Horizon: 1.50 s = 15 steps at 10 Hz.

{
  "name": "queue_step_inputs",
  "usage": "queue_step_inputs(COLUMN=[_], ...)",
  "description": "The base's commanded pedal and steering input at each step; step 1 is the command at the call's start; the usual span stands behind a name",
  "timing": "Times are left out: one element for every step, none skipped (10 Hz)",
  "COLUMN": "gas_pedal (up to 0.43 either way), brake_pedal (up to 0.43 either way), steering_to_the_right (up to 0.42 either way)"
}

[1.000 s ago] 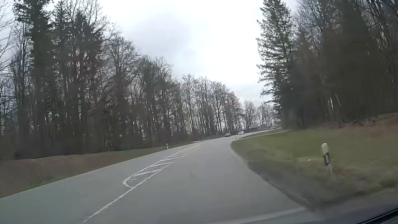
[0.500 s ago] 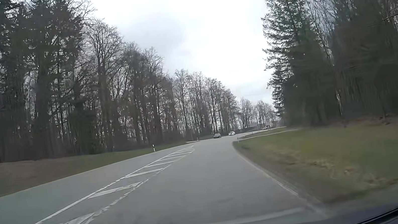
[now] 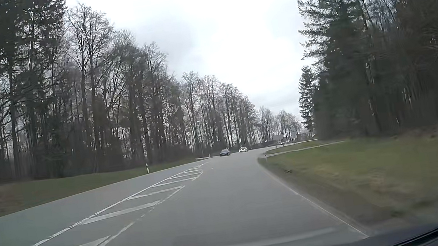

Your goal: Follow the waypoints while adhering to traffic rules and regulations

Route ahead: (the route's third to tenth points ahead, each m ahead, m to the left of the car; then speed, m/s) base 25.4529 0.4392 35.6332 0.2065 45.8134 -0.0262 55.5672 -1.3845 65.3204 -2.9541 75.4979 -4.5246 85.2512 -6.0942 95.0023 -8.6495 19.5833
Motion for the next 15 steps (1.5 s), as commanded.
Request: queue_step_inputs(gas_pedal=[0.130,0.130,0.130,0.130,0.130,0.130,0.130,0.118,0.118,0.118,0.118,0.118,0.118,0.118,0.118], brake_pedal=[0.000,0.000,0.000,0.000,0.000,0.000,0.000,0.000,0.000,0.000,0.000,0.000,0.000,0.000,0.000], steering_to_the_right=[0.012,0.011,0.012,0.012,0.012,0.012,0.012,0.012,0.012,0.013,0.013,0.014,0.014,0.014,0.015])
